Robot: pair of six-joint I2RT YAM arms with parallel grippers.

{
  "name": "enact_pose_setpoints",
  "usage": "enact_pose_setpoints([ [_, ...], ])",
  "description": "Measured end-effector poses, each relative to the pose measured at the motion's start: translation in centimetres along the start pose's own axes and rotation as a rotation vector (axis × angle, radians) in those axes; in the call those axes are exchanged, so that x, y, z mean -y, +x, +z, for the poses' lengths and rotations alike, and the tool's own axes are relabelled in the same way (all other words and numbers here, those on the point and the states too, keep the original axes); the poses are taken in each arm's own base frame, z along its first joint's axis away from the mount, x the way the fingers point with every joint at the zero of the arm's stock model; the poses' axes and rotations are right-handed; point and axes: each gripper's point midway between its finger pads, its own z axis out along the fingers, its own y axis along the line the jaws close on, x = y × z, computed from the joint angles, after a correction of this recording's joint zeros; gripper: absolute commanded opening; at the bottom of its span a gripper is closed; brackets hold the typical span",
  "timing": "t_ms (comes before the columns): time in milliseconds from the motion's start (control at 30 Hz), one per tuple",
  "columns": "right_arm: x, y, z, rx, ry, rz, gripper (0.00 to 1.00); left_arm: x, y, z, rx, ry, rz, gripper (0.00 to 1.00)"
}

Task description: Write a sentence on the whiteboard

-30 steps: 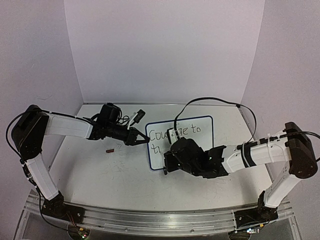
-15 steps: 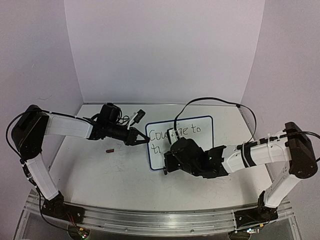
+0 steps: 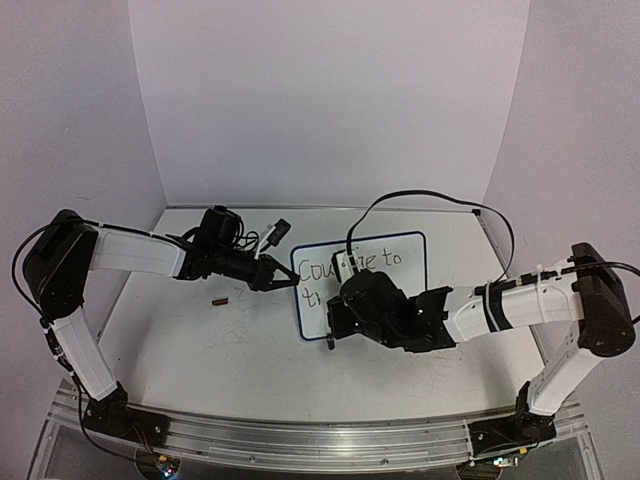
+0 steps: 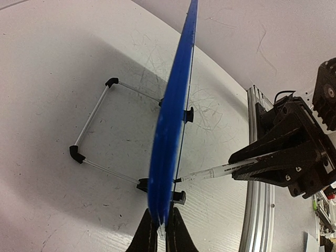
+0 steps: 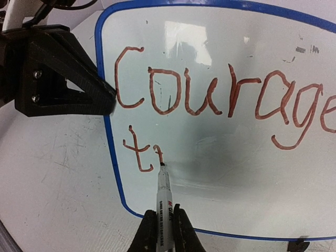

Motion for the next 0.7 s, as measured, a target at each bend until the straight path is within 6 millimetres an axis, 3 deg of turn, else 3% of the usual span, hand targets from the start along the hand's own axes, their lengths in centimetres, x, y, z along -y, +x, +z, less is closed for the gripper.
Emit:
enact_pose_setpoints([
  [700,0.41,-0.4,-0.1,0.015,0.015,0.029,0.0,-0.05,-0.02,0.0,0.0,-0.003,0.0,0.0],
])
